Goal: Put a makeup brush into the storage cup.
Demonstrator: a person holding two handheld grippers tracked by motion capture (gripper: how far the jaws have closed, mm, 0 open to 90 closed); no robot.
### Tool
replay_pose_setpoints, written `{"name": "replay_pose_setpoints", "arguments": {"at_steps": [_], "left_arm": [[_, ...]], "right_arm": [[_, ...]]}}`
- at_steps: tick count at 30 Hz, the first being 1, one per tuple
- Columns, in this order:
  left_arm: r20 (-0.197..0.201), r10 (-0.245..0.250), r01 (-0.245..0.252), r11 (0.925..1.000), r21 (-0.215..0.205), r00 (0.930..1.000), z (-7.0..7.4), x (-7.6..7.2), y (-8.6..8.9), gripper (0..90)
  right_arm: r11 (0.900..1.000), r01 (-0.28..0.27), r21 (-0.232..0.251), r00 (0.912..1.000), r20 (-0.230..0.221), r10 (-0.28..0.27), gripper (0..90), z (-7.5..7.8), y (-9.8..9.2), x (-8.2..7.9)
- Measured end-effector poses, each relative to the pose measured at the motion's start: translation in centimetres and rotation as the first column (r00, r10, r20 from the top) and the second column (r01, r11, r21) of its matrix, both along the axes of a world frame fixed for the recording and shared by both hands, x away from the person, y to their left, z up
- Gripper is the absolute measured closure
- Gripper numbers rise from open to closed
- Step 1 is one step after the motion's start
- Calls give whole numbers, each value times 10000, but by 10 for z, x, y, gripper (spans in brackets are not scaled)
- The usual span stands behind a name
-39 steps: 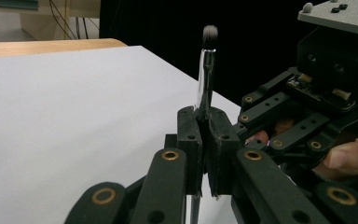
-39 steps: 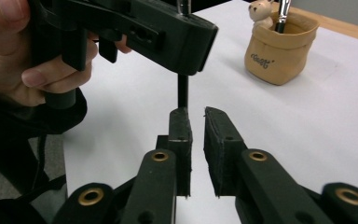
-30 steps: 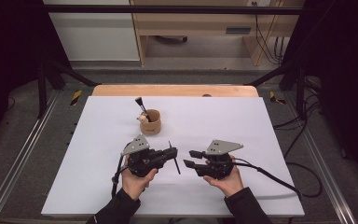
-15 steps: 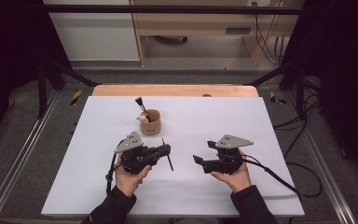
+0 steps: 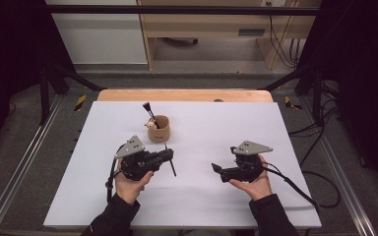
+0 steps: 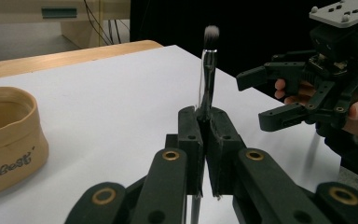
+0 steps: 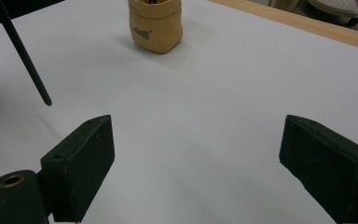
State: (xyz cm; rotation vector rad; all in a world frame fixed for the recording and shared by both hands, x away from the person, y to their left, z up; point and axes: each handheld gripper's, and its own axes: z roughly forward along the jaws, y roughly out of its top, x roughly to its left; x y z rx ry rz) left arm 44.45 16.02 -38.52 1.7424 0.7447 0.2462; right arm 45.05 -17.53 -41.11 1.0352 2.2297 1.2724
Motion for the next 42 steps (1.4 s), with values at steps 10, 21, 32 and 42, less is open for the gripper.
{"name": "replay_pose_setpoints", "arguments": {"at_steps": [10,21,32,42], "left_arm": [[-38,323,-322,9995,49,9995,4,4,10,845],[47,487,-487,9988,0,9988,9,6,16,845],[113,485,-487,9987,168,9988,14,11,13,845],[232,759,-764,9969,211,9968,22,22,19,845]], "right_arm": [[9983,557,148,9984,-5,-557,85,0,-19,-4],[9935,1090,320,9940,-57,-1089,75,-6,-42,-13],[9880,1441,558,9895,-4,-1443,73,-8,-55,-19],[9892,1403,427,9901,0,-1404,62,-11,-55,-20]]}}
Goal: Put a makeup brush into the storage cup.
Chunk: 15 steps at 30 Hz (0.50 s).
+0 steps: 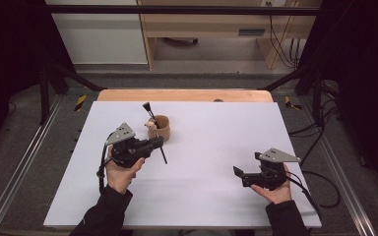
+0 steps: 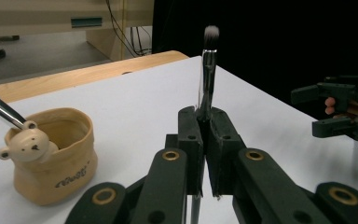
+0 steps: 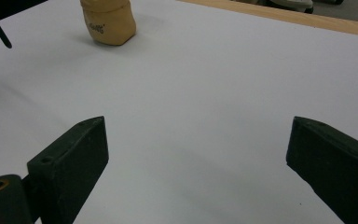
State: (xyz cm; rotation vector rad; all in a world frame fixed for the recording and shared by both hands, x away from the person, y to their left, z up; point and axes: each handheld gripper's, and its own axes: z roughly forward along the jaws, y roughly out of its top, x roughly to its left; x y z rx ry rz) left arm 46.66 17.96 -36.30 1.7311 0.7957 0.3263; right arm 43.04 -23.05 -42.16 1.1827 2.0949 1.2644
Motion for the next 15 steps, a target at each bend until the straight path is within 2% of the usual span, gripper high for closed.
{"name": "replay_pose_setpoints", "arguments": {"at_steps": [5,15], "left_arm": [[117,129,-131,9998,164,9998,6,3,3,845],[386,284,-289,9995,137,9989,21,12,4,846]], "right_arm": [[9999,92,47,10000,-40,-91,58,0,0,-1],[9999,120,52,9999,53,-120,52,1,-1,-1]]}}
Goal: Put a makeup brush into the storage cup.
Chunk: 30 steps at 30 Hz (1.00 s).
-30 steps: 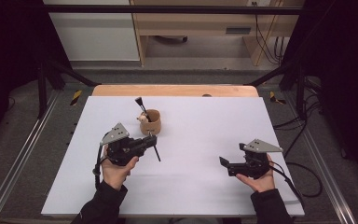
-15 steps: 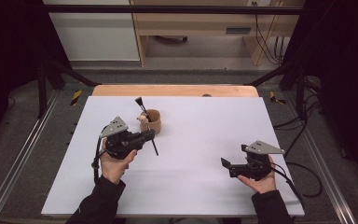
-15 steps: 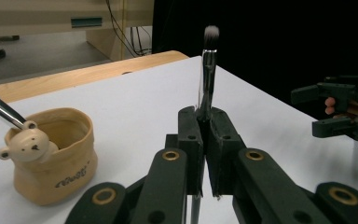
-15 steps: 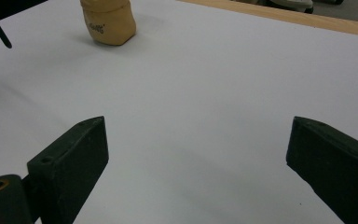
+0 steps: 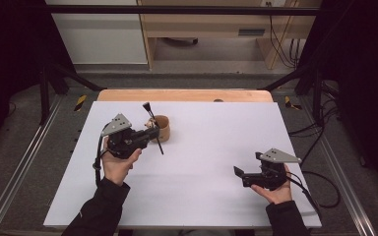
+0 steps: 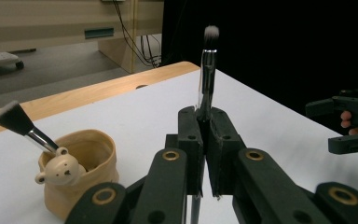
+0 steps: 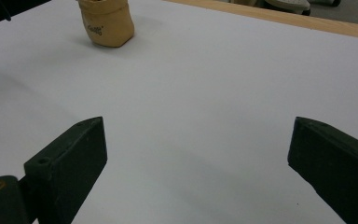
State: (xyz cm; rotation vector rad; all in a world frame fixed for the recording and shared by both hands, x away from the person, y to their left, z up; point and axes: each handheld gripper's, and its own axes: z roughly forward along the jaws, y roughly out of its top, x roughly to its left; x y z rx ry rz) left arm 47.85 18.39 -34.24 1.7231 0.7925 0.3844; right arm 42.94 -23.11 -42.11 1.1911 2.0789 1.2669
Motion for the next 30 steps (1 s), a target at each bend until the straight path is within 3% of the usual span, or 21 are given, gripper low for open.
{"name": "replay_pose_setpoints", "arguments": {"at_steps": [17,30], "left_arm": [[121,86,-89,9998,181,9999,14,18,-4,846],[82,370,-374,9983,457,9993,17,41,-10,845]], "right_arm": [[9999,48,88,9999,88,-49,48,0,0,0],[10000,20,76,10000,72,-21,48,0,0,1]]}}
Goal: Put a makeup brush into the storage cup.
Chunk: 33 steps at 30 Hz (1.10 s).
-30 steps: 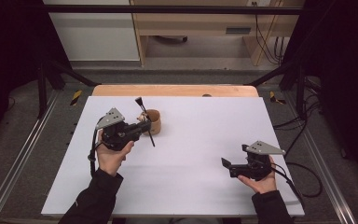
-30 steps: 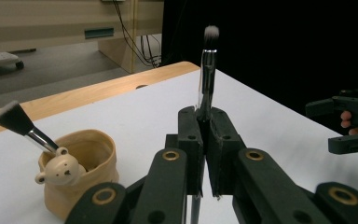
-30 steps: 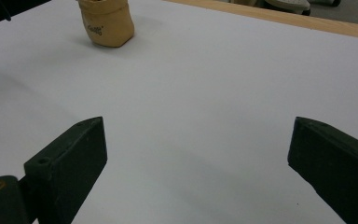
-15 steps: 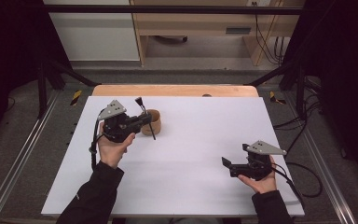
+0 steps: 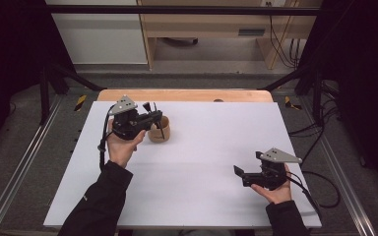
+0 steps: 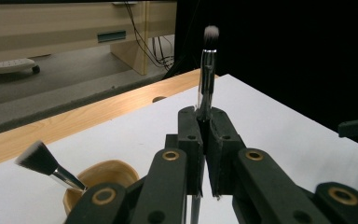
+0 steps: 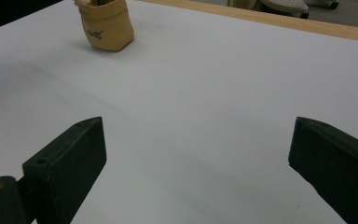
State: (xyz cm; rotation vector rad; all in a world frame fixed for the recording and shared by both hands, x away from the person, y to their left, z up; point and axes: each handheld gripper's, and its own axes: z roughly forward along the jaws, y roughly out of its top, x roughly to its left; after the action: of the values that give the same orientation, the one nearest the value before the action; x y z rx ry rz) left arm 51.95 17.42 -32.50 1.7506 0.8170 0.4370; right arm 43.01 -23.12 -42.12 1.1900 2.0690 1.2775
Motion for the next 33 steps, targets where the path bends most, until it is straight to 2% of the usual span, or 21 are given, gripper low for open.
{"name": "replay_pose_setpoints", "arguments": {"at_steps": [21,33], "left_arm": [[-150,688,-689,9976,-37,9975,-5,34,1,846],[-208,1085,-1083,9941,115,9939,-14,48,3,846]], "right_arm": [[10000,-23,29,10000,10,23,48,0,1,1],[10000,-95,31,9999,40,95,46,0,0,1]]}}
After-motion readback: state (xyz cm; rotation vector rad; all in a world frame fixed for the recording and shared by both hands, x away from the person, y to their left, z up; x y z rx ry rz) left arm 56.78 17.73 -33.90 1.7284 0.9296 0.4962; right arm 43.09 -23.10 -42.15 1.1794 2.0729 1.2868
